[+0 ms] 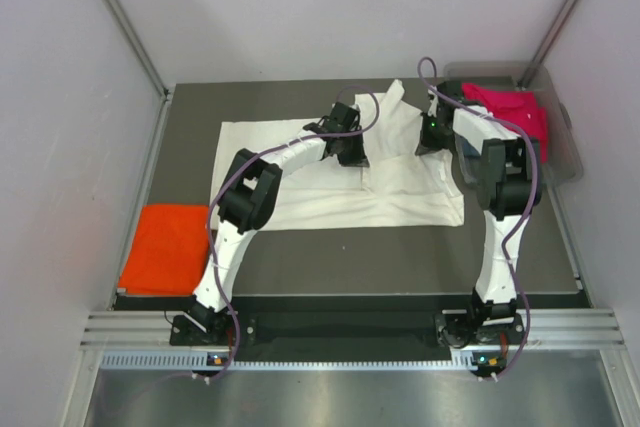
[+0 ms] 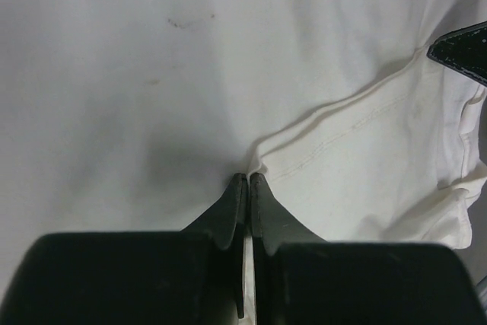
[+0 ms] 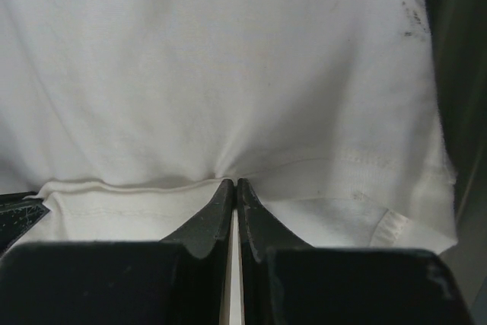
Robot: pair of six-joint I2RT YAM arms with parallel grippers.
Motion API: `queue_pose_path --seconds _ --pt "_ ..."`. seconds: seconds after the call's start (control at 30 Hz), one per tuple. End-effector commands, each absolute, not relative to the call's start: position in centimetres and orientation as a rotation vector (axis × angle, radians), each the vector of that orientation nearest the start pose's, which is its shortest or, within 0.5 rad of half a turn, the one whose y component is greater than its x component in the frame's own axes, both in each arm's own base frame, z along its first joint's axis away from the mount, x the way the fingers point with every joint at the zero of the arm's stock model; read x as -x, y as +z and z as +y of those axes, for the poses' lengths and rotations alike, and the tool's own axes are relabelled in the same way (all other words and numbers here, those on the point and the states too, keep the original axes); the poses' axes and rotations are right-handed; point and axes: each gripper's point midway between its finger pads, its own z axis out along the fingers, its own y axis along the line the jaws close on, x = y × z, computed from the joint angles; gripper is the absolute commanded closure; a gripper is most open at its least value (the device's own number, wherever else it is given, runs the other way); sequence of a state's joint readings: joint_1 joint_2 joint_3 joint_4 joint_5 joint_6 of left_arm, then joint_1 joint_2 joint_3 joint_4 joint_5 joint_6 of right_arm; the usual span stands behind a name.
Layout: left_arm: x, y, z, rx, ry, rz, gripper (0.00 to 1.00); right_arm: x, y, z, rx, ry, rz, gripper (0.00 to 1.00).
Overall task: Fold and stack the t-shirts
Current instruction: Fold the tshirt
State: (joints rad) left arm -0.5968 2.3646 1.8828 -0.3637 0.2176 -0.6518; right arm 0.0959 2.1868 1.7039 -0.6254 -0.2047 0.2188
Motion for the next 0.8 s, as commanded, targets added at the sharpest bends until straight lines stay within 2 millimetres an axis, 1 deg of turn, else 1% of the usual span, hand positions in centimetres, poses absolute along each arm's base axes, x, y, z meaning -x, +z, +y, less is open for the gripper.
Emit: queue_pose_path --seconds 0.0,0.07,0.17,0.2,0.43,0.6,0.77 --pt "-45.6 7.5 -37.9 -0.056 -0.800 2.489 1.00 -50.3 8.5 9.6 -0.104 0.400 2.550 1.00" --pt "-45.6 7.3 -37.9 -0.054 -0.807 2.496 1.00 -50.4 8.9 9.5 -0.104 0.395 2.542 1.00" --pt "-45.5 7.0 -38.1 -0.049 -0.822 2.505 1.00 -50.4 8.4 9.5 -0.093 0.393 2.562 0.86" --pt "-45.5 7.0 -38.1 -0.051 -0.827 2.503 1.00 -50.2 7.9 9.5 -0.091 0.393 2.578 0.81" --pt "-45.4 7.0 -38.0 -0.043 -0.834 2.510 1.00 -49.9 6.6 9.9 -0.089 0.425 2.606 0.80" --pt "-45.3 7.1 -38.2 -0.040 -0.843 2.511 1.00 -49.8 5.8 9.9 -0.088 0.415 2.623 0.75" --pt "-45.3 7.2 -38.2 -0.034 -0.846 2.511 1.00 -49.7 5.2 9.8 -0.088 0.415 2.635 0.77"
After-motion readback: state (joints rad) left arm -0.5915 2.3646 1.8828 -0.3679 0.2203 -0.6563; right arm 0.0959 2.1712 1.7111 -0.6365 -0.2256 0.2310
